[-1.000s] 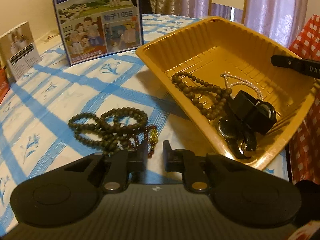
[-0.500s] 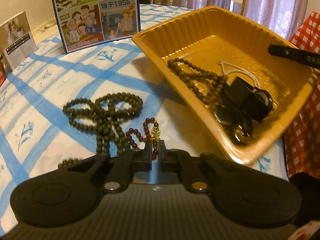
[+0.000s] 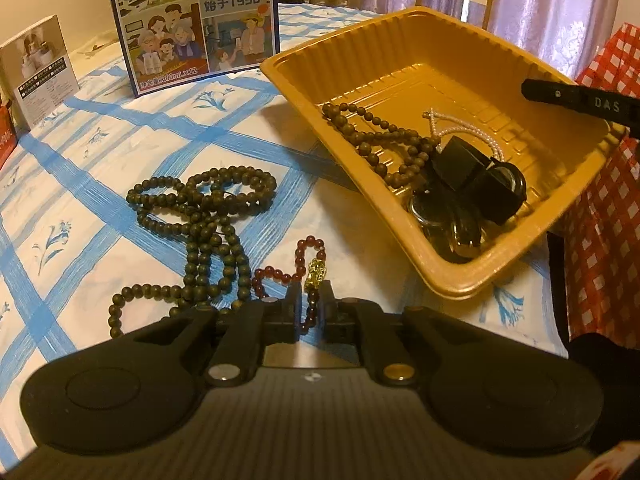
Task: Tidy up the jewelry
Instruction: 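Reach the left tool into the bead pile and grasp a red bead string, then carry the red bead string with the left tool into the tray and release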
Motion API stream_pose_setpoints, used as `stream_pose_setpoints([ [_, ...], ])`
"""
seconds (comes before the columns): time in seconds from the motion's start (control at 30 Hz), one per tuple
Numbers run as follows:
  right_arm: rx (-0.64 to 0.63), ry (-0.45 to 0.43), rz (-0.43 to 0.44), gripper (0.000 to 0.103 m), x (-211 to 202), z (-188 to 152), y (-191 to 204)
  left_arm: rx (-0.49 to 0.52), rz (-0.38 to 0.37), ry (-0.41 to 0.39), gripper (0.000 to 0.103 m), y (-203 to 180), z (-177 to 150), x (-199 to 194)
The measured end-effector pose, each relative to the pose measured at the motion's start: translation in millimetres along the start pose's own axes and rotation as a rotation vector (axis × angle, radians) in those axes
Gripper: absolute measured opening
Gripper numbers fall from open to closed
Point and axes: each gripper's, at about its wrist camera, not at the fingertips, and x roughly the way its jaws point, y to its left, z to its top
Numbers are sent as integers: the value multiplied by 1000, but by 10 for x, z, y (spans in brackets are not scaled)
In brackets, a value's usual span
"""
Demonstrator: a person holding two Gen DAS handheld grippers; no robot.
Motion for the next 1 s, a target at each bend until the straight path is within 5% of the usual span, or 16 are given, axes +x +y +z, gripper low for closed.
stream_pose_setpoints([
  [0.23, -1, 0, 0, 7, -1, 0, -1, -31, 4, -4, 24, 0, 51, 36],
  [1.0, -1, 1, 0, 7, 4, -6, -2, -23, -21, -15, 9, -26, 68, 63],
])
